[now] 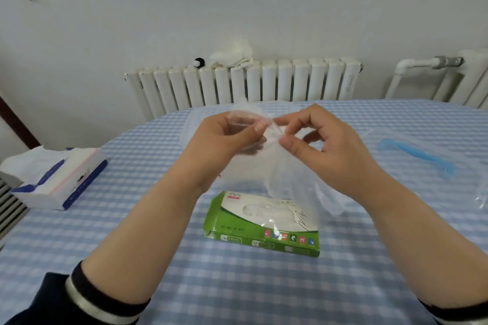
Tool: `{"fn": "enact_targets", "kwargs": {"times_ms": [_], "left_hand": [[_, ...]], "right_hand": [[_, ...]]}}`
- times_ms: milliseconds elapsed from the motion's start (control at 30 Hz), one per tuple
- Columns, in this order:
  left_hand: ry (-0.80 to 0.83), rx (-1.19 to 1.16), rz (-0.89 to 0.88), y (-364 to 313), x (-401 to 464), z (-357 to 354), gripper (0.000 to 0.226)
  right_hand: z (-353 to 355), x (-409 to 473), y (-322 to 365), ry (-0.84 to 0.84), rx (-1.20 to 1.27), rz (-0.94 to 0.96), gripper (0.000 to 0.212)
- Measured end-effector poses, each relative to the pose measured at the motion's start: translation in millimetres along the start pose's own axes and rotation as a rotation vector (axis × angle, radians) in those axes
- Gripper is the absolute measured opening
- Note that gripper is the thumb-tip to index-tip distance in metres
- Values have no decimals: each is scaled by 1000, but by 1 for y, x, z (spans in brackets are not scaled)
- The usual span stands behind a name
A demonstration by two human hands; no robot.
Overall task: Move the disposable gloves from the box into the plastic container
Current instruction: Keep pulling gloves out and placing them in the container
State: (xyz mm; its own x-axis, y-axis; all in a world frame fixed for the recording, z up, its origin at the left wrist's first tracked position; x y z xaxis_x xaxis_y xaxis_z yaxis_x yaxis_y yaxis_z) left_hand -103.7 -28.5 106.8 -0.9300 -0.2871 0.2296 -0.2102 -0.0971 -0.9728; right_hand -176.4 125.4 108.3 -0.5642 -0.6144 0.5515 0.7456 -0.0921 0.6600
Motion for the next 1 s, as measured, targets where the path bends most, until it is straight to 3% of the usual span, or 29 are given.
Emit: {"fn": "enact_targets", "kwargs": {"times_ms": [100,167,200,267,334,400,534,600,734,867,1001], "left_hand": [[188,54,-22,-12,3,-10,16],[302,153,-43,-21,4,-19,20],[333,223,-64,-25,6,-22,22],[336,381,-105,-31,13,-23,28],[280,507,-134,-36,23,-18,29],[186,553,-129,-38,35,-6,26],[-69,375,-95,-26,65,30,27],[-214,310,-71,-17,81,46,33],[-349,545,35,3,97,60,56],[-214,967,248,32,106,62,83],[-123,1310,202,44,110,66,84]], "right_hand": [[-3,5,-14,136,382,-184,81],[-11,4,-20,273,573,-261,98],[-14,3,-19,328,611,-278,91],[-15,2,-19,352,579,-307,55],[-11,3,-20,311,450,-351,24],[-3,7,-34,209,363,-428,12],[26,9,-72,-263,409,-625,20],[34,7,-79,-384,446,-636,23],[33,7,-73,-380,425,-584,25],[24,9,-59,-297,326,-488,19],[15,10,-51,-211,301,-414,19]]}}
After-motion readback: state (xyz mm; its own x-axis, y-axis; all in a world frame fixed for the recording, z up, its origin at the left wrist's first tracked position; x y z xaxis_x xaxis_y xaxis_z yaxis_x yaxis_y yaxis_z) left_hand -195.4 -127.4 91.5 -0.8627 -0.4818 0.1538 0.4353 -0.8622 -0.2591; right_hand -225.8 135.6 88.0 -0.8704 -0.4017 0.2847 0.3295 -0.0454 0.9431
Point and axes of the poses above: each hand's wrist, its own x-axis towards the middle knuckle, its own z-axis out of the back of the hand, y = z × x, the point moved 5 cm from there along x, towards the middle knuckle, and after that the axes turned 5 degrees about -x, right-handed, at the moved point
